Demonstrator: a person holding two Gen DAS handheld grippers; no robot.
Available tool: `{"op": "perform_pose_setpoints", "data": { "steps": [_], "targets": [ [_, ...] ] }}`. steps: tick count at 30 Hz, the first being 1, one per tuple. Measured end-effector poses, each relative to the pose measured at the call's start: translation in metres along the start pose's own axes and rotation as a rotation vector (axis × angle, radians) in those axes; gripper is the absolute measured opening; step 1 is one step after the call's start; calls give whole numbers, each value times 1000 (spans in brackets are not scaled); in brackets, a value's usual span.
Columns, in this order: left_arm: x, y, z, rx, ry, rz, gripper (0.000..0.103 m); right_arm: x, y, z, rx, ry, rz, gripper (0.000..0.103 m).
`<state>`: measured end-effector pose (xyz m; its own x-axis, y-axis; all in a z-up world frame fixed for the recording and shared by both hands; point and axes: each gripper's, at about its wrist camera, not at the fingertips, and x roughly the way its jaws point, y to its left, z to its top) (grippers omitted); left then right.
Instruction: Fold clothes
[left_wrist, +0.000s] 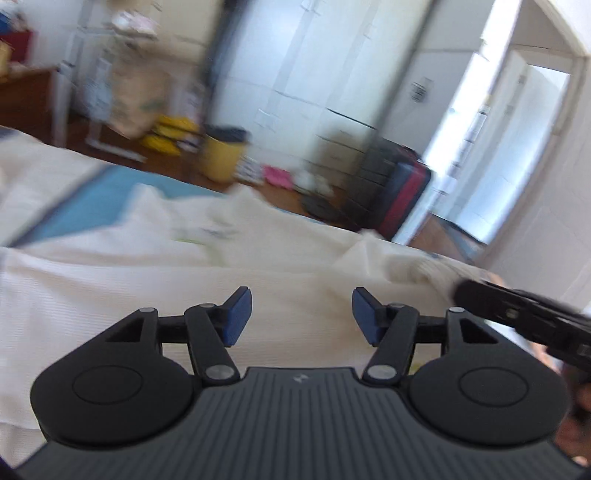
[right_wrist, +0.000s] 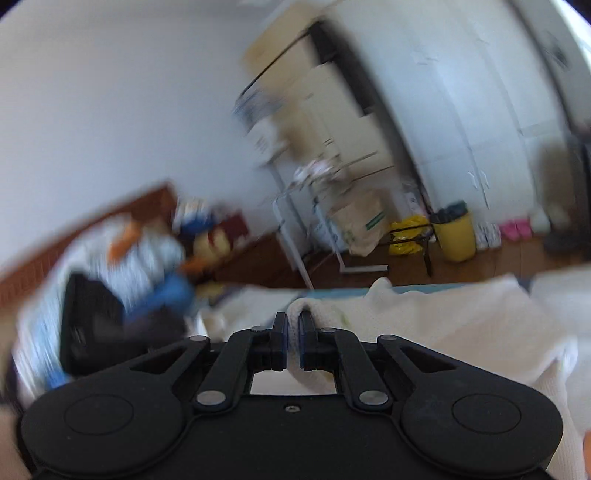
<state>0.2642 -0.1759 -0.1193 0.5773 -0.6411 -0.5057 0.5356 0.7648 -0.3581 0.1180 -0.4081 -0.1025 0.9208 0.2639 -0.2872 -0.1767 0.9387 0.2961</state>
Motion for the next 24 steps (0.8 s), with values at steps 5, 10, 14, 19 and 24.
{"op": "perform_pose_setpoints", "data": {
  "steps": [5, 10, 14, 19, 24],
  "targets": [
    [17, 35, -7, -145, 95, -69, 57, 22, 8, -22, 7, 75, -26, 8],
    [27, 31, -7, -183, 95, -165, 57, 25, 8, -31, 7, 90, -53, 9],
    [35, 20, -20, -122, 153, -146, 58, 44, 26, -42, -51, 229, 45, 15],
    [27, 16, -17, -9, 115, -72, 60, 46, 42, -54, -104, 398, 110, 26],
    [13, 0, -15, 102, 107, -135, 60, 12, 8, -34, 14, 360, 112, 35]
  ]
}}
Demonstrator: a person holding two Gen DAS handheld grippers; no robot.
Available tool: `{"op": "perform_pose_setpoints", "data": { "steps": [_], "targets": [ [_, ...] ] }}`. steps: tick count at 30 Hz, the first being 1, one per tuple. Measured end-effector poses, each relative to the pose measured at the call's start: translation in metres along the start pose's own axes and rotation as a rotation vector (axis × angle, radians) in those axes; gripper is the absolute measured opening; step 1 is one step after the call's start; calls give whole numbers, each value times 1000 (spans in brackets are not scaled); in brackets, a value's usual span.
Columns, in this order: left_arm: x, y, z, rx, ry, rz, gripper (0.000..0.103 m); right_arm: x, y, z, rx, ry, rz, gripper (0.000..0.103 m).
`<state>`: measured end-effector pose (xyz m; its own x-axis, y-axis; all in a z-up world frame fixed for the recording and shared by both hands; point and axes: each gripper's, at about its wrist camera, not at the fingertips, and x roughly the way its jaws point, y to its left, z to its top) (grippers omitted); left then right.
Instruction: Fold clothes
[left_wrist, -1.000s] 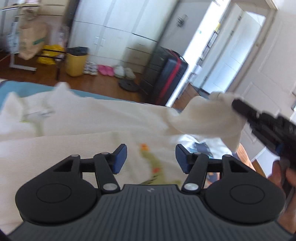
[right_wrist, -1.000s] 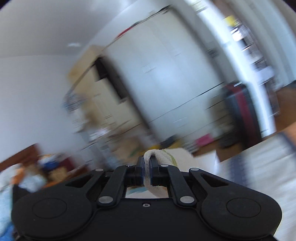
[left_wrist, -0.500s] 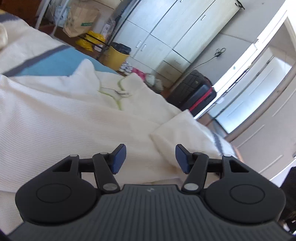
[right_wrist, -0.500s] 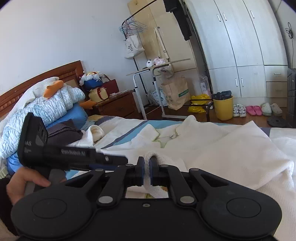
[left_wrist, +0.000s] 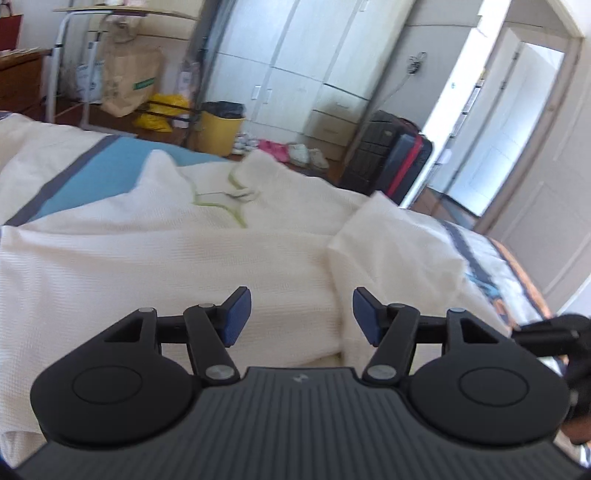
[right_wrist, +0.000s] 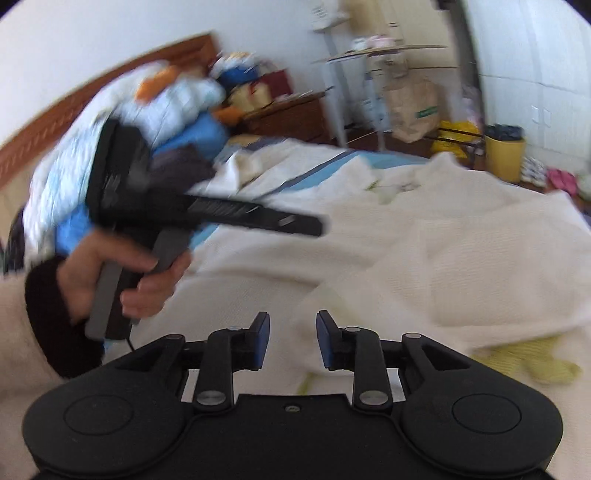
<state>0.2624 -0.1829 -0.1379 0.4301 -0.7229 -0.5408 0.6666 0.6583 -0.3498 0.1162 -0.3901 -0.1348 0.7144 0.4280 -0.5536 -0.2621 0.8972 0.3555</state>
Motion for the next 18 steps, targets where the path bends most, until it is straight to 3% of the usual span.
{"op": "perform_pose_setpoints", "data": {
  "steps": [2, 6, 9, 10, 11, 12, 14, 18],
  "targets": [
    [-1, -13, -2, 62, 20, -65, 63, -20, -16, 0, 58, -40, 19, 41],
    [15, -45, -9, 225, 112, -154, 79, -40, -44, -3, 138, -54, -139, 46],
    [31, -60, -15, 280, 198, -120, 77, -49, -68, -8, 212, -41, -264, 46],
    [34, -64, -18, 307, 214, -95, 68, -49, -74, -10, 219, -31, -292, 46],
    [37, -67, -21, 334, 231, -70, 22, -47, -80, -11, 217, -20, -319, 46],
    [41, -68, -23, 356, 239, -37, 1, -46, -86, -12, 216, -9, -346, 46],
    [43, -66, -25, 360, 222, 19, 0, -44, -98, -14, 212, 14, -400, 46],
    [7, -60, -13, 319, 64, 61, 0, -32, -116, -24, 148, 146, -570, 46]
  ]
}}
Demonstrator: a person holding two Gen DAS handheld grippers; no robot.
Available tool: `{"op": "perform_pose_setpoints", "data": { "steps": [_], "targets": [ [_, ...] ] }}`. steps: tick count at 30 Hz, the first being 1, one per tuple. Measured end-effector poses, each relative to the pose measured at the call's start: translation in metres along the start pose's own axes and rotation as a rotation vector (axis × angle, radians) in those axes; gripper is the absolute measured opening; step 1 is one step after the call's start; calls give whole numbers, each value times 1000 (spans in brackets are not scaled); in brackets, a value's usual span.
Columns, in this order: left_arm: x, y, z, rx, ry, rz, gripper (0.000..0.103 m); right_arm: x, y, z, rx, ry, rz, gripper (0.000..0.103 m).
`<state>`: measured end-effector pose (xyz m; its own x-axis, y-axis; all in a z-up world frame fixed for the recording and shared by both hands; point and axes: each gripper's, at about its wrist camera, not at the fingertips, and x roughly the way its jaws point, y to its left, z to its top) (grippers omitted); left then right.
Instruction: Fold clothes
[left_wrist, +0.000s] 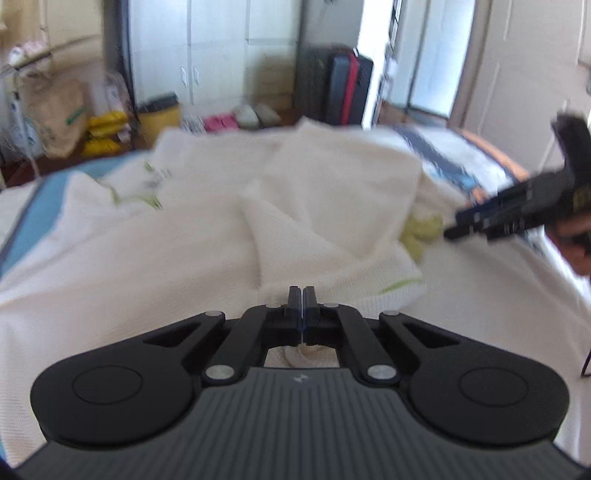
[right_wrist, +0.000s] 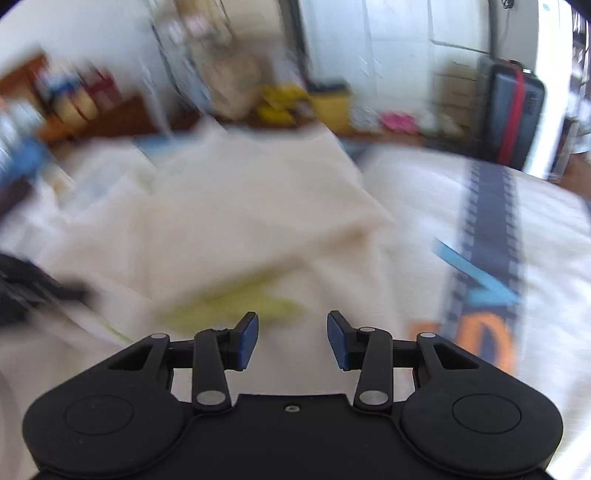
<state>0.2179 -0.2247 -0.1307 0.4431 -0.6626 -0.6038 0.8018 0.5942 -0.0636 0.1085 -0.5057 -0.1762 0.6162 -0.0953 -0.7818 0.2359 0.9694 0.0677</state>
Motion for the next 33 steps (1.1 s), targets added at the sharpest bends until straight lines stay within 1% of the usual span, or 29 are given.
{"op": "perform_pose_setpoints", "data": {
  "steps": [1, 3, 4, 5, 6, 8, 10, 11, 12, 13, 15, 16, 17, 19, 20, 21, 22, 24, 26, 28, 29, 30, 31, 32, 33],
  "targets": [
    [-14, 2, 3, 13, -54, 40, 0, 1, -4, -1, 4, 3, -5, 47],
    [-40, 11, 8, 9, -148, 150, 0, -2, -12, -2, 35, -2, 14, 47],
    [-50, 19, 8, -30, -170, 197, 0, -1, -12, -1, 39, 2, 10, 47],
    [-59, 29, 6, -82, -181, 241, 0, 0, -11, 0, 36, 5, 4, 47],
    [-66, 39, 2, -147, -175, 283, 0, 0, -10, 0, 34, 9, -2, 47],
    [-73, 56, -17, -284, -121, 363, 0, 2, -4, 1, 11, 11, -24, 47],
    [-69, 71, -36, -374, -38, 329, 0, 2, 0, 1, -1, 13, -39, 48],
    [-64, 80, -43, -432, -2, 263, 0, 3, 1, 2, -5, 15, -43, 48],
    [-58, 89, -49, -495, 30, 181, 0, 3, 3, 2, -8, 17, -44, 48],
    [-56, 97, -53, -561, 33, 135, 0, 2, 3, 2, -6, 18, -44, 48],
    [-60, 108, -53, -611, -4, 107, 3, 0, 3, 2, 5, 22, -46, 48],
    [-60, 112, -50, -608, -23, 95, 3, -2, 4, 3, 10, 21, -52, 48],
    [-60, 115, -47, -597, -36, 85, 7, -5, 5, 3, 12, 20, -60, 48],
    [-54, 118, -46, -573, -60, 85, 14, -10, 13, 4, -26, -7, -83, 48],
    [-50, 122, -45, -568, -65, 82, 24, -12, 20, 4, -66, -26, -100, 47],
    [-45, 126, -45, -578, -60, 77, 38, -13, 28, 4, -121, -50, -124, 47],
    [-39, 131, -45, -593, -55, 70, 43, -13, 36, 4, -175, -72, -154, 47],
    [-26, 139, -46, -621, -56, 51, 46, -11, 46, 4, -248, -109, -209, 48],
    [-13, 145, -52, -653, -52, 46, 48, -7, 50, 5, -276, -129, -255, 48],
    [-2, 149, -59, -699, -41, 50, 48, -2, 53, 7, -295, -142, -325, 48],
    [0, 150, -60, -719, -49, 34, 48, 3, 54, 8, -309, -136, -380, 48],
    [2, 150, -60, -721, -72, 14, 44, 8, 54, 10, -324, -127, -422, 48],
    [3, 148, -57, -700, -102, -4, 38, 11, 52, 12, -327, -129, -419, 48],
    [6, 145, -51, -656, -107, -6, 28, 12, 49, 13, -324, -136, -398, 48],
    [9, 142, -44, -607, -102, -1, 9, 14, 45, 15, -301, -143, -355, 48]
  ]
}}
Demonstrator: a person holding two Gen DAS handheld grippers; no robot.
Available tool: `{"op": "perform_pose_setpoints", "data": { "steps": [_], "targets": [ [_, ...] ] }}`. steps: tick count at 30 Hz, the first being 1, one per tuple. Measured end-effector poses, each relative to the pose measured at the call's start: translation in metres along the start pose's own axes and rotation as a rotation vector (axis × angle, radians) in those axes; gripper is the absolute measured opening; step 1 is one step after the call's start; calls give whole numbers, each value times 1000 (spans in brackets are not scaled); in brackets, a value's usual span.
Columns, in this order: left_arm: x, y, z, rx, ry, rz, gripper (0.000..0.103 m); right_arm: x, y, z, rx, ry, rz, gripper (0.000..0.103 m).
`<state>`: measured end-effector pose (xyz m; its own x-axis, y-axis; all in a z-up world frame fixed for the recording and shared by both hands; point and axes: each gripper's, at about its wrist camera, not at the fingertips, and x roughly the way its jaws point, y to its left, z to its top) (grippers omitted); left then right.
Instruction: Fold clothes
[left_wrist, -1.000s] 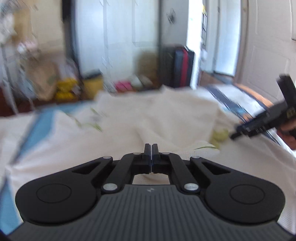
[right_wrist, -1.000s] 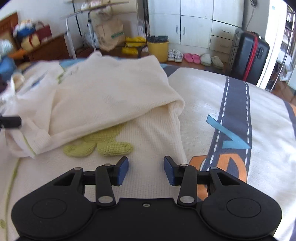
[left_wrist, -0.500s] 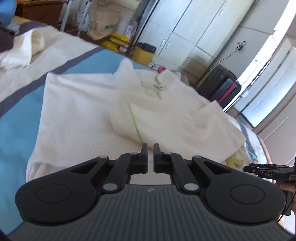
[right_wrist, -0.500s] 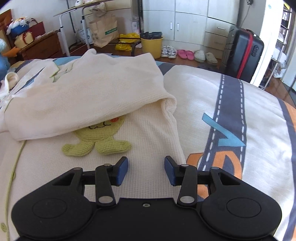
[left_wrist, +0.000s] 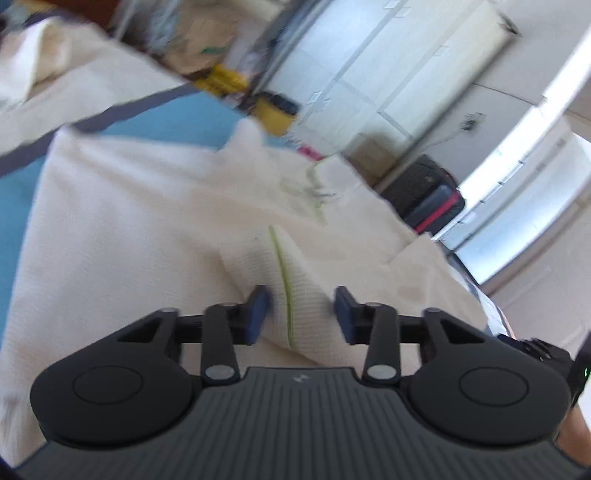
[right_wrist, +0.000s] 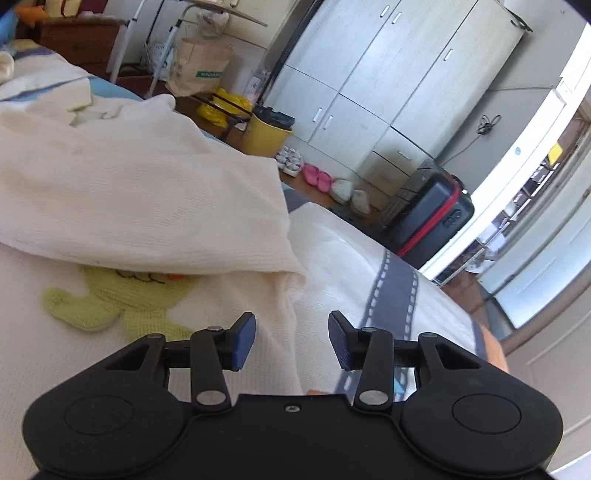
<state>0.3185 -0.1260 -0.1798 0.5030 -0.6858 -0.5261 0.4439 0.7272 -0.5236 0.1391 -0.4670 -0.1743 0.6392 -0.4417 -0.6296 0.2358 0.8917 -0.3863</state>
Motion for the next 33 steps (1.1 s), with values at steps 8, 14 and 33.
{"op": "perform_pose_setpoints", "data": {
  "steps": [8, 14, 33],
  "targets": [
    [-52, -26, 32, 56, -260, 106, 6, 32, -37, -2, 371, 10, 98, 50],
    [-17, 11, 17, -73, -62, 268, 8, 41, -41, -15, 413, 10, 101, 40],
    [-56, -2, 38, -55, -93, 120, 8, 21, -21, 4, 345, -36, 34, 5]
  ]
}}
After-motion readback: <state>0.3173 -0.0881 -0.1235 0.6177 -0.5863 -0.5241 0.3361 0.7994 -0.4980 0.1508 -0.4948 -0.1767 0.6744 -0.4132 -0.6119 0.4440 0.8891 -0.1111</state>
